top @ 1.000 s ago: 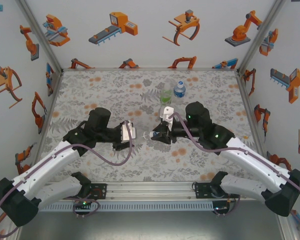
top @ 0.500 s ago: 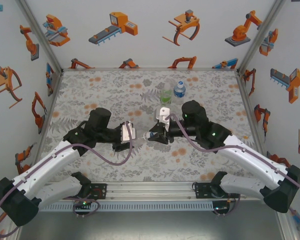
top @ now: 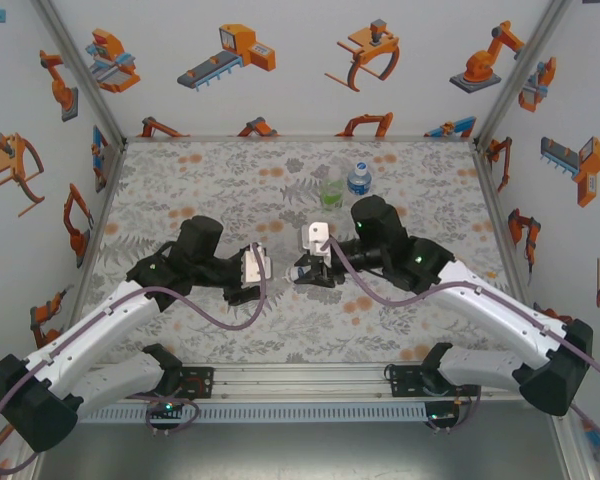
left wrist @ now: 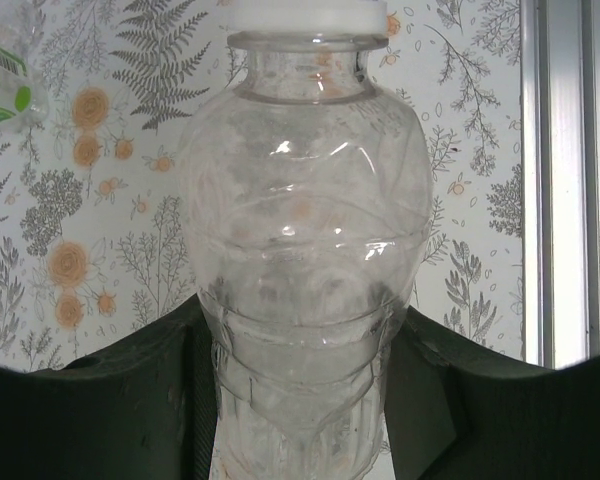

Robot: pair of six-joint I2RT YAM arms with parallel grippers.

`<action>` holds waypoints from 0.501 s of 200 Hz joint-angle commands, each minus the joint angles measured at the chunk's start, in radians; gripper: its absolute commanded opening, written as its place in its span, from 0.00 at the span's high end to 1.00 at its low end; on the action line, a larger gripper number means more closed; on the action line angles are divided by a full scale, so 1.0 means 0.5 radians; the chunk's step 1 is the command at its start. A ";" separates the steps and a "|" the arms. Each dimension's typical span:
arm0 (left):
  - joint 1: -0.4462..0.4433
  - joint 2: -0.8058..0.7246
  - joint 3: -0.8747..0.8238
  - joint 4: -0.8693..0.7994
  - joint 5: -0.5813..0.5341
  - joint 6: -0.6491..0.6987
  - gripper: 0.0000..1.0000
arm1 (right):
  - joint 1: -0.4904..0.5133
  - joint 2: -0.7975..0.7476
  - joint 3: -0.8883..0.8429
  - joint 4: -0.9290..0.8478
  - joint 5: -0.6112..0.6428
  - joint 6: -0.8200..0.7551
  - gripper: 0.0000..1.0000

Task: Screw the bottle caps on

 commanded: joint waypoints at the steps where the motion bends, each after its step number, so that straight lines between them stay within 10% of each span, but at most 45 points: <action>1: -0.007 -0.008 0.060 0.095 0.148 0.030 1.00 | 0.035 0.064 0.034 -0.114 -0.073 -0.382 0.97; 100: -0.006 0.096 0.092 0.072 0.052 0.014 1.00 | 0.317 0.008 -0.083 -0.162 0.465 -0.498 1.00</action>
